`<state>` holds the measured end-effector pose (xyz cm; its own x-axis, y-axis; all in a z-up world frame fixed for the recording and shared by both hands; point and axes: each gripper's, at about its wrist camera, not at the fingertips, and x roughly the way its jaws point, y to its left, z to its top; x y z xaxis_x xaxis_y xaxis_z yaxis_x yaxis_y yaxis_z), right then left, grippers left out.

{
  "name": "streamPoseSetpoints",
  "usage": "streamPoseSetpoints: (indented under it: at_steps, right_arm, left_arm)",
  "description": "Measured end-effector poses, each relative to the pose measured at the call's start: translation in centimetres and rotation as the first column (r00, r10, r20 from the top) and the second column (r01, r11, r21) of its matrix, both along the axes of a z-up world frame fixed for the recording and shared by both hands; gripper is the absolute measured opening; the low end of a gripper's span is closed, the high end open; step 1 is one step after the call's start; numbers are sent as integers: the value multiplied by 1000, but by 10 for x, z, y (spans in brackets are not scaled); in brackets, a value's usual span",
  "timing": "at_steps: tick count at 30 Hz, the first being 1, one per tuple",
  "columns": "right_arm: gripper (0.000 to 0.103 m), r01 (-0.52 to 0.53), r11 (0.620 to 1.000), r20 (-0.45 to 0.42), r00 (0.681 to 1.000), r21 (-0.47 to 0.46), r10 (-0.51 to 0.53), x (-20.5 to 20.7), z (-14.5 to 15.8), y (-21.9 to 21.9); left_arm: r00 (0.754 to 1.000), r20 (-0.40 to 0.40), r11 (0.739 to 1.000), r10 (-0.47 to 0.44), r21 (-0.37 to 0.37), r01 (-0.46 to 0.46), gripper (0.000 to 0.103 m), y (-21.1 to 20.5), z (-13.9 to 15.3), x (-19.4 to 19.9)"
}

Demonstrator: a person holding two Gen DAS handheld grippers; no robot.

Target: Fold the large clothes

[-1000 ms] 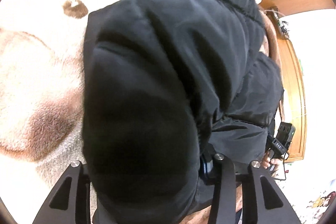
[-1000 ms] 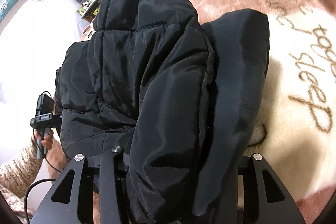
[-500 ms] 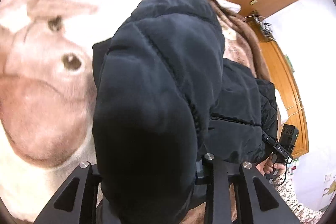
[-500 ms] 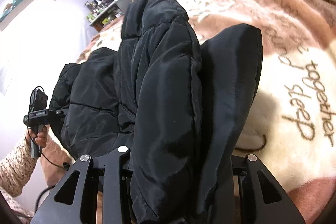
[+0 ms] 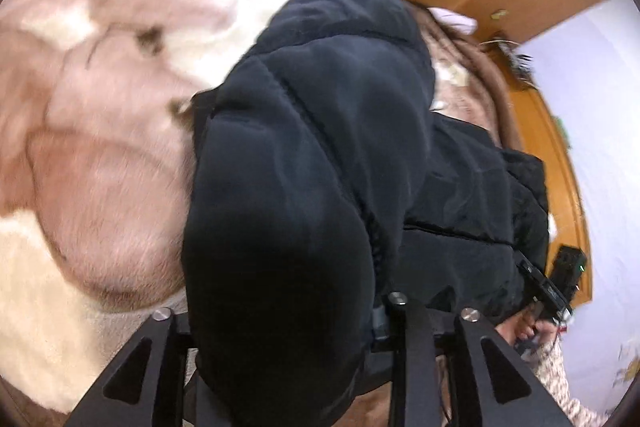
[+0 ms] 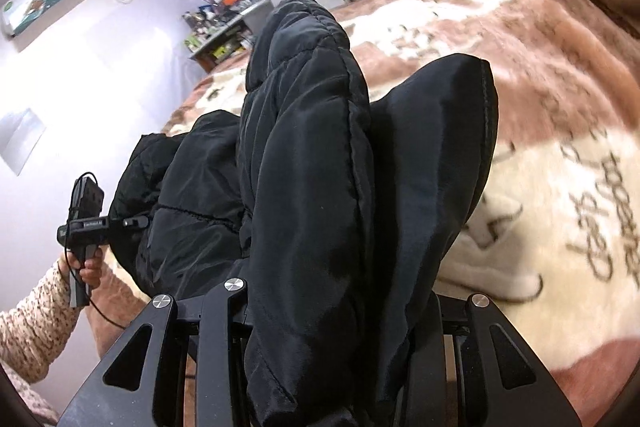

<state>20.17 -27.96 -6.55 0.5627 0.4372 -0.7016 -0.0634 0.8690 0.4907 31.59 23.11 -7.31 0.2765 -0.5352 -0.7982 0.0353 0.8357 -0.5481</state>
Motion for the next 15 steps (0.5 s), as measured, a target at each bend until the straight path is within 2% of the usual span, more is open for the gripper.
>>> streamPoseSetpoints:
  at_steps: [1,3,5,9,10,12,15]
  right_arm:
    - [38,9,1000,-23,1000,-6,-9,-2,-9,-4]
    - [39,22,1000,-59,998,-6,-22,2,-14,-8]
    - [41,21,1000,-93,995,-20,-23,4,-22,-13]
    - [43,18,1000,-115,993,-13,-20,8,-29,-17]
    - [44,14,1000,-118,993,-18,-16,10,-31,-18]
    - [45,14,1000,-123,992,-14,-16,11,-32,-19]
    - [45,22,1000,-132,991,1,-22,12,-37,-22]
  left_arm:
    - [1000,-21,999,3,32,-3,48,-2,-8,2]
    - [997,-78,1000,6,29,-4,71,-2,-26,7]
    - [992,-125,1000,-3,21,5,77,1,-41,11]
    - [985,-162,995,-60,70,72,103,-2,-59,21]
    - [979,-187,993,-81,67,95,103,-5,-67,25]
    - [964,-252,996,-84,-19,82,103,-6,-88,31]
    - [961,-257,995,-100,-41,92,103,-13,-97,35]
